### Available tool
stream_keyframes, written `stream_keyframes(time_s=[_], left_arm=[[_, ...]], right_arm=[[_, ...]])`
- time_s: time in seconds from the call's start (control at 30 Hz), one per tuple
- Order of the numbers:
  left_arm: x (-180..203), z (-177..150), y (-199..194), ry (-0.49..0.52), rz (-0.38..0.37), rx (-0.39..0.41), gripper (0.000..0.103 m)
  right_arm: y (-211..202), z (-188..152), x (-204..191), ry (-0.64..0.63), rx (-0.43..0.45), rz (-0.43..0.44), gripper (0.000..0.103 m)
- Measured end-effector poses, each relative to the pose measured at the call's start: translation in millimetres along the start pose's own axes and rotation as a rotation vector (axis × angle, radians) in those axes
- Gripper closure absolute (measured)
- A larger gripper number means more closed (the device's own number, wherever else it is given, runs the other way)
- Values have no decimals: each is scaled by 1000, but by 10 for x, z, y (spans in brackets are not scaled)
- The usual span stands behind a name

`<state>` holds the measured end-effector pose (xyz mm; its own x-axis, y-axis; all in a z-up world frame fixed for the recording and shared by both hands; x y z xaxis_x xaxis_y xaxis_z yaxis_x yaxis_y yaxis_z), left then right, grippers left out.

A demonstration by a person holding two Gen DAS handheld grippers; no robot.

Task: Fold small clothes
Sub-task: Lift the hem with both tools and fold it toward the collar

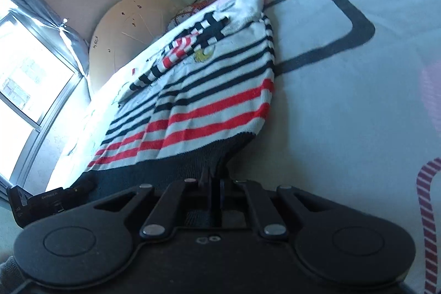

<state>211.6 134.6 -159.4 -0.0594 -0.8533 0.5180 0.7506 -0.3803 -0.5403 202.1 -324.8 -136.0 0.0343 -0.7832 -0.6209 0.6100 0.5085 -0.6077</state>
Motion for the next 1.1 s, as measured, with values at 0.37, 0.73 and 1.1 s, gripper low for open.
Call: stream_keyframes(time_s=[0.37,0.73,1.1], left_arm=[[393,1040,11,78,-43,167,99],[265,2366,1102,79,-50,139,99],[-234,2952,2757,56,-23,-30,99]], right_arm=[[-60,947,-628,-191,171,38,97],[835,2304,-860,-209,241,5,97],[2298,3085,-383,-75,145,-100,97]])
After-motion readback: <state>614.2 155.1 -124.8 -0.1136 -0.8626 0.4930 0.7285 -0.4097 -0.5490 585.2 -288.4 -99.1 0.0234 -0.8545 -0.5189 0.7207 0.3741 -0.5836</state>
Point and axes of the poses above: each gripper's, at about its wrist camera, not at the fingertips, and y roughly the way its jaws point, x to its right, z to its top, the point moved 5 cm from there along y, roughly the way its jaws point, and after that the axes turned 8 degrees about y, right-handed, at the moved point
